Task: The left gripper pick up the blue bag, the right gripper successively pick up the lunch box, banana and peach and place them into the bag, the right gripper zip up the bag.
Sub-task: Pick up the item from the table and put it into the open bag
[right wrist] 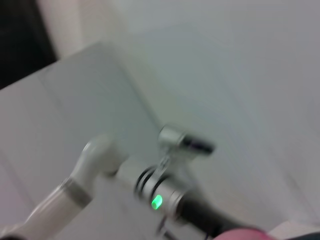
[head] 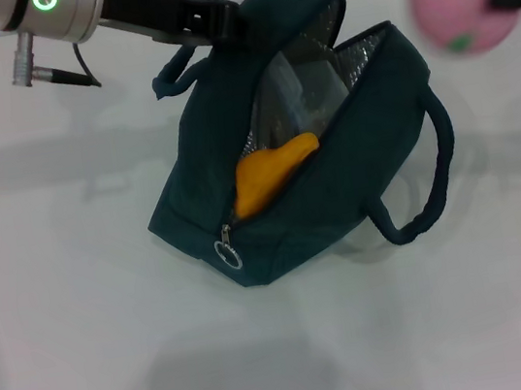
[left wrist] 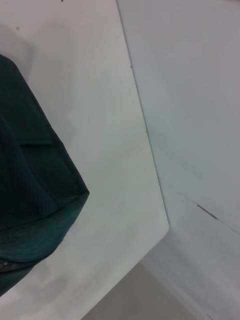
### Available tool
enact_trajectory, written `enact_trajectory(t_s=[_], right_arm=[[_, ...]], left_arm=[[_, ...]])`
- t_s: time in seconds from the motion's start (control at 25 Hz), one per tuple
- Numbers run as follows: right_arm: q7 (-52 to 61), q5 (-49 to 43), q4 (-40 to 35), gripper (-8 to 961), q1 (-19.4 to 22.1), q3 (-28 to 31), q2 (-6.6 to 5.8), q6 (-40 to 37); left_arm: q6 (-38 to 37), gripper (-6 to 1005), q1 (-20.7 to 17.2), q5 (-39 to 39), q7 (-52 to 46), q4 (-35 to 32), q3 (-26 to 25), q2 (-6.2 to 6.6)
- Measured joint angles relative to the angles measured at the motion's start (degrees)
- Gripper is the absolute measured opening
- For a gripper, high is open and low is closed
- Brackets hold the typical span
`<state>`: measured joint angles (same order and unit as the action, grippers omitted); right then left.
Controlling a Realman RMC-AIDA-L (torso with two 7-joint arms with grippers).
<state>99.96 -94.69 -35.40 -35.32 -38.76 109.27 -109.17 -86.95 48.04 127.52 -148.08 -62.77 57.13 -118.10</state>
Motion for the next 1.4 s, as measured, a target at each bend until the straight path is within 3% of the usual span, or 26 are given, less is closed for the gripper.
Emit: enact_trajectory(t_s=[0.2, 0.48, 0.68, 0.88, 1.08, 1.2, 1.4], right_arm=[[-5.02, -0.57, 0.56, 63, -2.73, -7.5, 4.0, 7.76], [-8.57, -0.71, 0.36, 37, -5.03, -10.87, 5.77, 12.49], [-9.28, -0.86, 1.33, 35, -5.86, -15.11, 5.87, 15.58], [-6.28, -2.19, 1.63, 36, -6.14, -20.95, 4.94, 18.51], [-1.7, -5.37, 1.53, 36, -5.88, -20.28, 3.82, 18.75], [0.05, -5.07, 1.7, 37, -4.91, -16.64, 3.3, 18.76], [0.48, -5.23, 1.6, 53, -4.47, -14.35, 3.42, 18.93]], left_arm=[[-0.05, 129, 0.08, 0.0, -0.02, 0.0, 0.12, -0.02], [-0.07, 129, 0.02, 0.01, -0.02, 0.04, 0.03, -0.02], [-0.01, 130, 0.06, 0.01, -0.02, 0.18, 0.04, -0.02], [0.04, 130, -0.12, 0.02, -0.02, 0.21, 0.0, -0.02], [0.03, 130, -0.23, 0.05, -0.01, 0.18, 0.0, 0.23], [0.03, 131, -0.13, 0.21, 0.16, 0.25, 0.0, 0.29], [0.1, 131, -0.05, 0.51, 0.44, 0.4, 0.1, 0.29]])
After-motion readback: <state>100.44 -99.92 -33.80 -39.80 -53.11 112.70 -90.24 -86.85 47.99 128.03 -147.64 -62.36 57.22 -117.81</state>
